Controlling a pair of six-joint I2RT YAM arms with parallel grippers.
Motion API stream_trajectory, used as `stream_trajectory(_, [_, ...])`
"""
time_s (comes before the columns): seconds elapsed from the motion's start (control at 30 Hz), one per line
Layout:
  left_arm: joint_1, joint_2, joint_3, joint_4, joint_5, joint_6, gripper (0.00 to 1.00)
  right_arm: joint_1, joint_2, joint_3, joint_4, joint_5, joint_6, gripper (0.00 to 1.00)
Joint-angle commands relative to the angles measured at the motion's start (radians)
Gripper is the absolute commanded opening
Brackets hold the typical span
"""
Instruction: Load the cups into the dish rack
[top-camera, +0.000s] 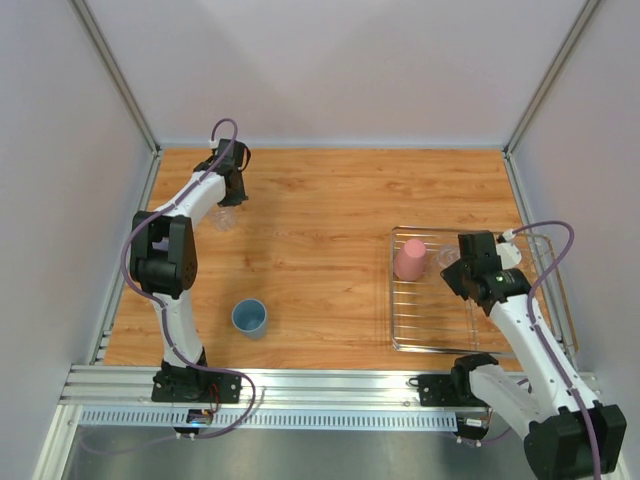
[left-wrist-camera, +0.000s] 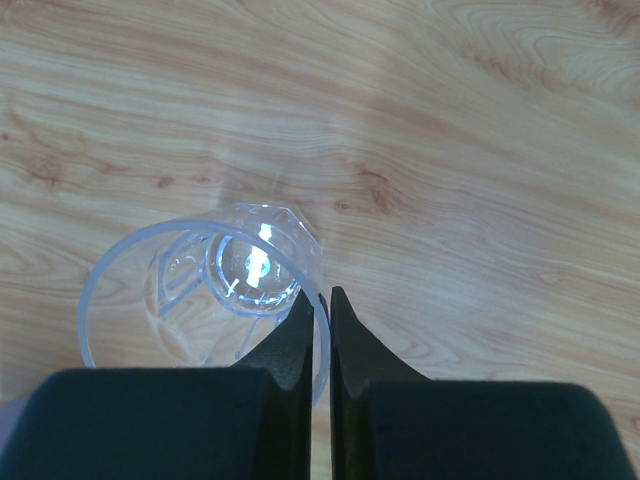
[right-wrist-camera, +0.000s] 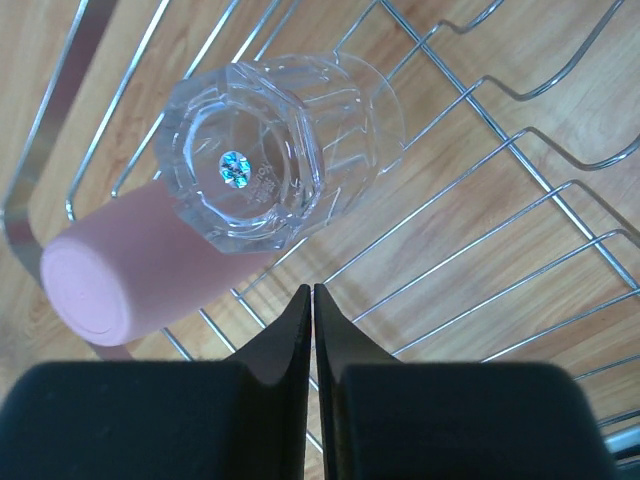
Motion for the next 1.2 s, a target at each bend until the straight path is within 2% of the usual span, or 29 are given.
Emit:
stream_trajectory(0.0, [0.0,-0.066,-0.002,0.027,-0.007,0.003,0.0,-0.002,0.048,-0.002,0.07,-0.031,-0.053,0.04])
stream_trajectory(0.33, [0.0,-0.066,-0.002,0.027,-0.014,0.003,0.0,-0.002,0.203,0.062,0.141,0.045,-0.128,0.07])
stream_trajectory(0.6, [0.0,-0.08,-0.013,0.024,-0.022,0.012,0.0,-0.004,0.19,0.084,0.147,0.093,-0.168,0.09])
stream_trajectory(0.77, [0.0,-0.096,-0.016,0.014,-0.004,0.024,0.0,-0.007,0.207,0.114,0.134,0.082,-0.208,0.14])
stream_trajectory(0.87, [-0.002,-0.123,-0.014,-0.006,0.004,0.029,0.0,-0.005,0.182,0.165,0.06,-0.011,-0.219,0.27])
stream_trajectory(1.0, [0.0,-0.181,0.007,-0.049,0.027,0.046,0.0,-0.005,0.07,0.229,-0.029,-0.099,-0.23,0.47])
stream_trajectory(1.03, [0.0,-0.209,0.016,-0.063,0.035,0.058,0.0,-0.005,0.041,0.254,-0.053,-0.093,-0.23,0.57])
stream_trajectory(1.1, [0.0,-0.241,0.06,-0.13,0.079,0.058,0.0,-0.005,0.023,0.327,-0.083,-0.073,-0.243,0.67])
stream_trajectory(1.13, [-0.002,-0.288,0.071,-0.152,0.111,0.04,0.0,-0.005,0.015,0.348,-0.074,-0.076,-0.265,0.79])
stream_trajectory(1.17, [-0.002,-0.319,0.07,-0.158,0.151,0.02,0.0,-0.005,0.015,0.372,-0.063,-0.099,-0.273,0.84])
